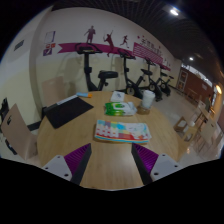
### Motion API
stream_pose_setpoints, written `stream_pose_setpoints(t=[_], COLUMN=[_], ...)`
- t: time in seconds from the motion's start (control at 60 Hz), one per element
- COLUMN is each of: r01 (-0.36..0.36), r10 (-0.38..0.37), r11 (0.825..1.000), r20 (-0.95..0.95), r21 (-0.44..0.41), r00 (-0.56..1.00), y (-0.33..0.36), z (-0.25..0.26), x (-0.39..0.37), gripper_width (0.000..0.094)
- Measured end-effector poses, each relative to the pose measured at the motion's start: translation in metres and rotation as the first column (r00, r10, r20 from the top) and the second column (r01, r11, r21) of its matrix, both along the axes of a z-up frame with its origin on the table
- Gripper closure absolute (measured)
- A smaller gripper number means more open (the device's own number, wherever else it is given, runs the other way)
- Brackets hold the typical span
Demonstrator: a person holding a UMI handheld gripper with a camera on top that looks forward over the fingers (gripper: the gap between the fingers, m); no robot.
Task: Fold towel
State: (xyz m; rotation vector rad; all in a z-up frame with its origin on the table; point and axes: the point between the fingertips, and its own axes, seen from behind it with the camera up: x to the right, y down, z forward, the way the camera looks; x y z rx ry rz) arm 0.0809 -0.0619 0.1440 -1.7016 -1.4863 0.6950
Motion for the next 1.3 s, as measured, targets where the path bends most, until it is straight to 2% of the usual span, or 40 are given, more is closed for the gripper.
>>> stream_pose_setpoints(t=[0.117, 0.267, 0.617, 0.783, 0.833, 0.933, 0.967, 0.983, 1.033, 1.067, 1.117, 1.167, 1.25, 1.3], r01=[-0.057, -0.062, -0.009, 0.012, 0.010, -0.041, -0.031, -0.022, -0.039, -0.069, -0.116, -0.130, -0.122, -0.102], r10=[0.057, 0.062, 0.010, -0.011, -0.009, 0.042, 0.028, 0.016, 0.022, 0.051, 0.117, 0.144, 0.134, 0.114], r11=[0.998, 0.998, 1.000, 1.000, 1.000, 0.999, 0.999, 0.999, 0.995, 0.994, 0.993, 0.987, 0.983, 0.976], r20=[0.008, 0.014, 0.032, 0.073, 0.108, 0.101, 0.114, 0.128, 0.172, 0.194, 0.188, 0.152, 0.081, 0.051], r21=[0.008, -0.007, -0.009, -0.004, -0.003, -0.013, 0.027, 0.050, 0.094, 0.088, -0.013, -0.100, -0.139, -0.193], r00=[0.998, 0.998, 0.999, 0.997, 0.994, 0.994, 0.993, 0.992, 0.985, 0.980, 0.975, 0.978, 0.988, 0.992], y=[-0.032, -0.048, -0.038, -0.022, -0.020, -0.031, -0.026, -0.022, -0.024, -0.035, -0.061, -0.080, -0.079, -0.075], z=[-0.014, -0.043, -0.108, -0.139, -0.151, -0.155, -0.156, -0.157, -0.156, -0.154, -0.145, -0.124, -0.077, -0.049], x=[-0.030, -0.084, -0.194, -0.217, -0.217, -0.225, -0.226, -0.223, -0.217, -0.217, -0.214, -0.216, -0.217, -0.217], gripper_width=[0.0089, 0.0086, 0.0092, 0.0142, 0.0200, 0.0686, 0.0848, 0.0891, 0.0904, 0.0911, 0.0925, 0.0923, 0.0924, 0.0923])
